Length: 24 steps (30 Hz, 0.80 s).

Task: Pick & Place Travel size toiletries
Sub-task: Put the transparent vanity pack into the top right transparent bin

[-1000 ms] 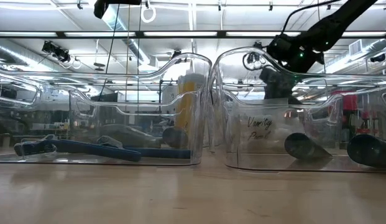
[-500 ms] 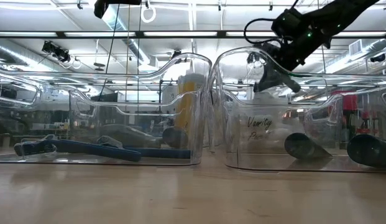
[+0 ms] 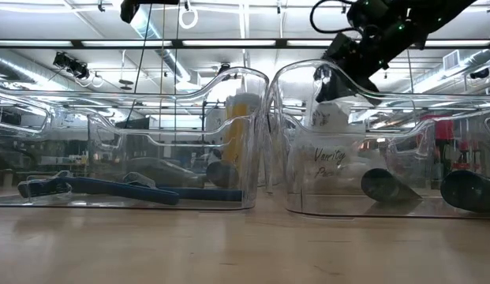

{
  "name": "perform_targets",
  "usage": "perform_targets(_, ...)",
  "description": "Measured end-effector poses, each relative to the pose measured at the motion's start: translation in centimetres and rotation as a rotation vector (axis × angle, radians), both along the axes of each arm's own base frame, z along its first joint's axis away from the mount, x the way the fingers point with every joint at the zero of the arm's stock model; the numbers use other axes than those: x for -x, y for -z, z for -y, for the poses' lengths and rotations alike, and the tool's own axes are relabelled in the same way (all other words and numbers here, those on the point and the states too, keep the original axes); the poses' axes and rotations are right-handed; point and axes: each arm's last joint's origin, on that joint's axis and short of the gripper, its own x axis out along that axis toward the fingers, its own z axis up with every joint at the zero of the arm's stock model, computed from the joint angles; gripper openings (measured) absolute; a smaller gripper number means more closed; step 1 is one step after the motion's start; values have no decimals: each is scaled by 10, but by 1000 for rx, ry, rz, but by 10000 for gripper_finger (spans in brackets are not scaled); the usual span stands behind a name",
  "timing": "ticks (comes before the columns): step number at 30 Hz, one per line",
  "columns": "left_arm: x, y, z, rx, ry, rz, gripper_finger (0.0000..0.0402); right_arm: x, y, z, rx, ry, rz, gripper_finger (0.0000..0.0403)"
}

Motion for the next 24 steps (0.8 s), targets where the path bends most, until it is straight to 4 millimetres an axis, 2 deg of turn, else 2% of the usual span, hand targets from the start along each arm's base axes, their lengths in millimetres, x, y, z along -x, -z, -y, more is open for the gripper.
perform_targets(12,0,0,0,12,10,4,22,-16,-1,-41,-70,-138,35,0)
perform_targets(24,0,0,0,13,9,5,22,-21,1,-63,-95,-202,21,0)
